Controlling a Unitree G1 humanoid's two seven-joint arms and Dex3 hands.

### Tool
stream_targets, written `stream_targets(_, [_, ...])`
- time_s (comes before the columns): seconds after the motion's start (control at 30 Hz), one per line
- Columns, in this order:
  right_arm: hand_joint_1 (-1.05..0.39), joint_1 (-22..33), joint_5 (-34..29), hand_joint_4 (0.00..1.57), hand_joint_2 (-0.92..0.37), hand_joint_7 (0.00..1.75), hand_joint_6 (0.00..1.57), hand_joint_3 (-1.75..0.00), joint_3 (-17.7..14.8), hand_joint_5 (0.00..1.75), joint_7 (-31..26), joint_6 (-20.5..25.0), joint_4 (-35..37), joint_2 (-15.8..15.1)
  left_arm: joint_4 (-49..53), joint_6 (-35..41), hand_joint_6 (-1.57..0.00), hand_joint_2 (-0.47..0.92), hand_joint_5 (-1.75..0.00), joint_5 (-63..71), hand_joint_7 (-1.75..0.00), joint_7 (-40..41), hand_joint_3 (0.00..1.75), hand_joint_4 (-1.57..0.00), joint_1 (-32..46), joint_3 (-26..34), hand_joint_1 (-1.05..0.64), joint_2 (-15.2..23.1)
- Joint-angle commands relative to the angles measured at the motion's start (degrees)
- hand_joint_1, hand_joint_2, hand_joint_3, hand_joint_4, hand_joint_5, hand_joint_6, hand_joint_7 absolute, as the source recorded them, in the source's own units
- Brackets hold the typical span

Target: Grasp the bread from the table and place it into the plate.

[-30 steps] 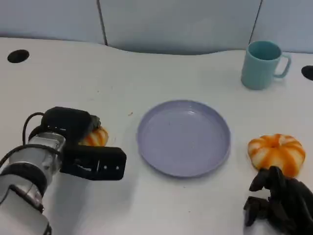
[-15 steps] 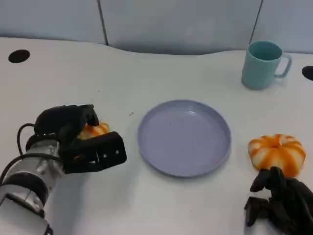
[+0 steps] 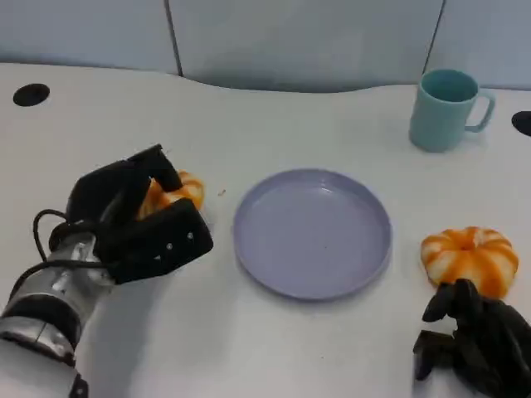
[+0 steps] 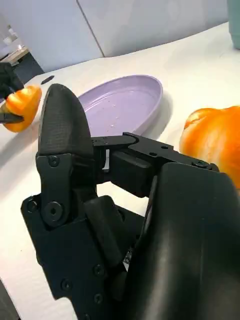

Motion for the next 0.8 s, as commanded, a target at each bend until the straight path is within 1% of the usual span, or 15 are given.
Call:
stream_targets(0.03, [-0.45, 0.63, -0.76, 1.27, -0.92, 1.19, 1.11, -0.46, 0.01, 1.22, -0.4, 1.16, 1.34, -0.71, -0.77, -1.22, -0.6, 0.6, -1.75, 0.22, -1.75, 1.36, 0.84, -0.72, -1.87, 0.02, -0.01, 0.29])
stream_targets(0.2, [-0.45, 0.56, -0.62, 1.27, -0.92, 1.19, 1.11, -0.46, -0.01, 1.22, -0.18, 1.28, 1.4, -0.79, -0.82, -1.71, -0.59, 0.59, -1.75, 0.05, -1.75, 1.12, 0.85, -0.71, -2.16, 0.2, 0.01, 0.17])
stream_targets(0.23, [-0.45, 0.34, -0.09, 1.28, -0.92, 1.19, 1.1, -0.47, -0.29, 1.22, -0.07, 1.57, 1.71, -0.57, -1.48, -3.57, -0.59, 0.59, -1.75, 1.75, -1.75, 2.32, 0.85, -0.71, -3.79, -1.44, 0.01, -0.76])
stream_targets(0.27, [-0.44, 0.17, 0.31, 1.28, -0.92, 1.18, 1.12, -0.45, -0.5, 1.21, 0.02, 1.79, 1.95, -0.41, -1.95, -4.97, -0.63, 0.5, -1.75, 3.03, -1.75, 3.26, 0.93, -0.76, -5.03, -2.71, 0.0, -1.46])
stream_targets(0.33, [-0.44, -0.17, 0.77, 1.28, -0.92, 1.16, 1.14, -0.43, -0.84, 1.2, 0.02, 2.38, 2.31, -0.28, -2.61, -7.13, -0.65, 0.46, -1.75, 5.34, -1.75, 4.89, 0.99, -0.79, -6.94, -4.91, -0.02, -2.73])
stream_targets(0.4, [-0.45, -0.36, 0.88, 1.29, -0.92, 1.14, 1.15, -0.42, -1.04, 1.18, -0.03, 2.83, 2.43, -0.25, -2.67, -8.67, -0.65, 0.46, -1.75, 6.69, -1.75, 5.7, 1.02, -0.81, -7.84, -6.27, -0.06, -3.55])
stream_targets(0.5, [-0.44, -0.47, 0.88, 1.29, -0.92, 1.14, 1.15, -0.43, -1.16, 1.18, 0.1, 3.0, 2.55, -0.23, -2.27, -10.03, -0.66, 0.47, -1.75, 7.3, -1.75, 6.24, 1.09, -0.83, -8.33, -7.04, -0.07, -3.89])
stream_targets(0.53, [-0.44, -0.41, 0.67, 1.29, -0.92, 1.14, 1.16, -0.43, -1.02, 1.17, 0.51, 2.4, 2.74, -0.27, -2.23, -11.18, -0.67, 0.46, -1.75, 7.7, -1.75, 5.7, 1.09, -0.83, -8.73, -7.72, -0.07, -4.5])
stream_targets(0.57, [-0.44, -0.37, 0.52, 1.29, -0.92, 1.13, 1.15, -0.44, -0.91, 1.17, 0.84, 1.93, 2.89, -0.3, -2.2, -12.05, -0.69, 0.41, -1.75, 7.98, -1.75, 5.29, 1.22, -0.85, -9.04, -8.26, -0.07, -4.95])
stream_targets(0.67, [-0.45, -0.2, 0.41, 1.29, -0.92, 1.13, 1.15, -0.45, -0.84, 1.17, 0.75, 2.07, 2.57, -0.16, -2.12, -14.05, -0.72, 0.37, -1.75, 9.11, -1.75, 4.51, 1.32, -0.88, -9.92, -10.04, -0.09, -5.78])
stream_targets(0.73, [-0.45, -0.16, 0.49, 1.29, -0.92, 1.13, 1.15, -0.45, -0.82, 1.18, 0.68, 2.46, 2.32, -0.12, -1.99, -14.69, -0.75, 0.38, -1.75, 9.46, -1.75, 2.8, 1.36, -0.89, -10.51, -10.7, -0.13, -6.29])
stream_targets(0.8, [-0.44, -0.2, 0.57, 1.29, -0.92, 1.14, 1.15, -0.45, -0.81, 1.18, 0.82, 2.56, 2.37, -0.13, -1.92, -14.75, -0.77, 0.42, -1.75, 9.58, -1.75, 0.84, 1.35, -0.91, -11.07, -11.21, -0.17, -6.77])
